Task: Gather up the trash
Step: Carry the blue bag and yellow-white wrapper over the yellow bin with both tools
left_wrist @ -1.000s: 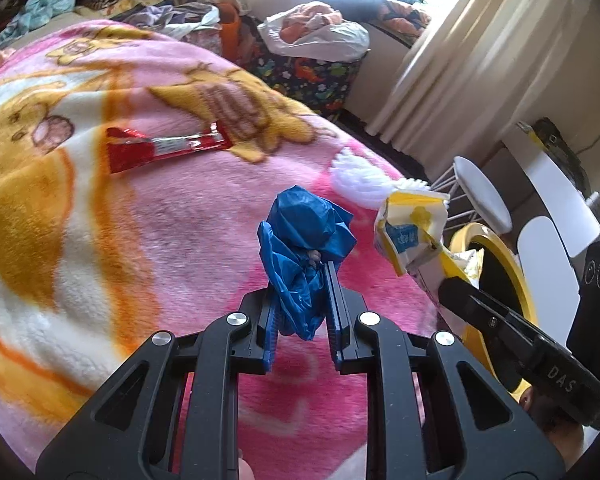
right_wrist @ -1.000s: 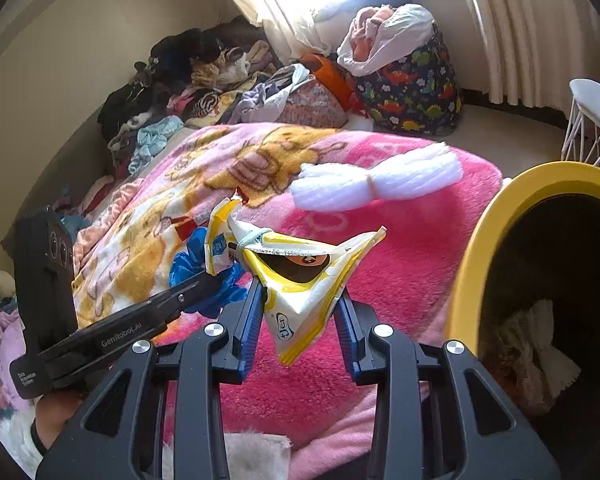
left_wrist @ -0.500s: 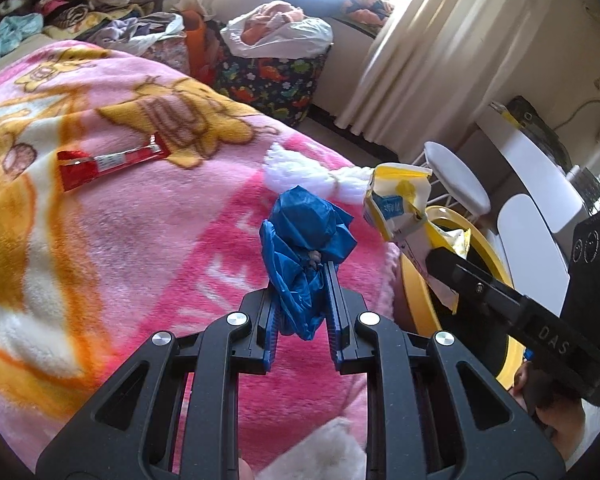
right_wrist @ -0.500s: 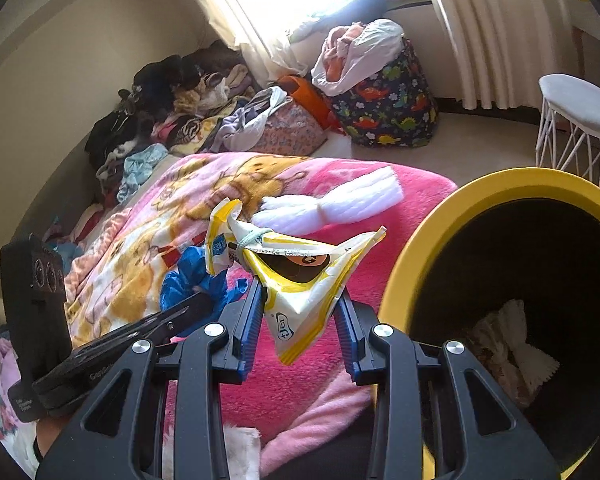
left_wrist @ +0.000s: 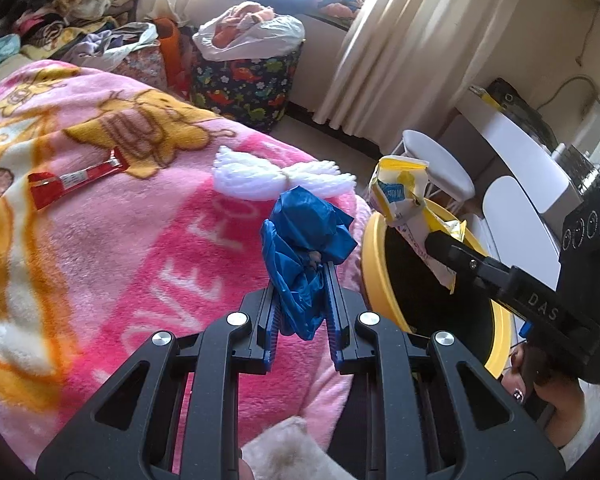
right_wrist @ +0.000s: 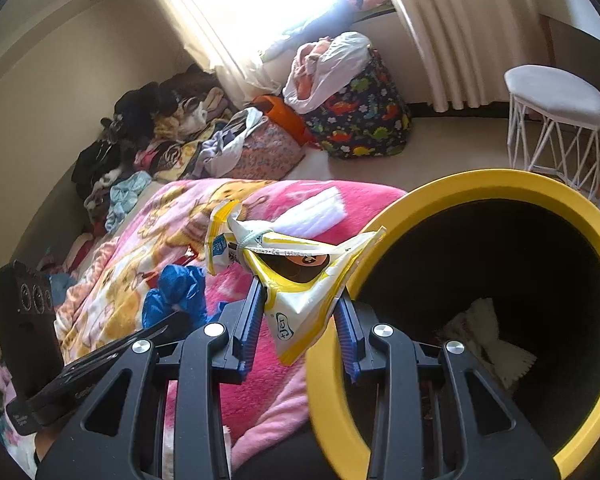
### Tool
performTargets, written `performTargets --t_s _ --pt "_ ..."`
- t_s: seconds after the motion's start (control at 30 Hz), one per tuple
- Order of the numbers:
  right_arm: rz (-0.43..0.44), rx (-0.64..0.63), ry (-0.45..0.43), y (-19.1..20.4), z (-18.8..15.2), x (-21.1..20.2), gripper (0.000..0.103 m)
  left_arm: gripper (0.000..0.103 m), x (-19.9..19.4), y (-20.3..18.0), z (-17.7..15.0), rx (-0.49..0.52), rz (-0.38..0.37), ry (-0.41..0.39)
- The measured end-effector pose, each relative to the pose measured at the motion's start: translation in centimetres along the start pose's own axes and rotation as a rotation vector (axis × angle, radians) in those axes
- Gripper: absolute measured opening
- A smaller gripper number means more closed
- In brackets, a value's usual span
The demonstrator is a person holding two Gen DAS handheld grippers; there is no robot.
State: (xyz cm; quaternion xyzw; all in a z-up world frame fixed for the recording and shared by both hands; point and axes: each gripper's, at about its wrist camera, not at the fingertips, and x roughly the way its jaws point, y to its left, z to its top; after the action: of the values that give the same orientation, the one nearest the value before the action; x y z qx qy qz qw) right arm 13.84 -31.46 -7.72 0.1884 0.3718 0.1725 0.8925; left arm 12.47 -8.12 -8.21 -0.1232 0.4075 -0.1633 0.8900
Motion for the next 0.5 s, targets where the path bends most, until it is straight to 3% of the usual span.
performTargets --t_s 0.5 --pt "-0.067 0.073 -0.053 -4.1 0.3 -2.3 0.032 0.014 1.0 -3.6 -0.1 0.072 -0.039 0.014"
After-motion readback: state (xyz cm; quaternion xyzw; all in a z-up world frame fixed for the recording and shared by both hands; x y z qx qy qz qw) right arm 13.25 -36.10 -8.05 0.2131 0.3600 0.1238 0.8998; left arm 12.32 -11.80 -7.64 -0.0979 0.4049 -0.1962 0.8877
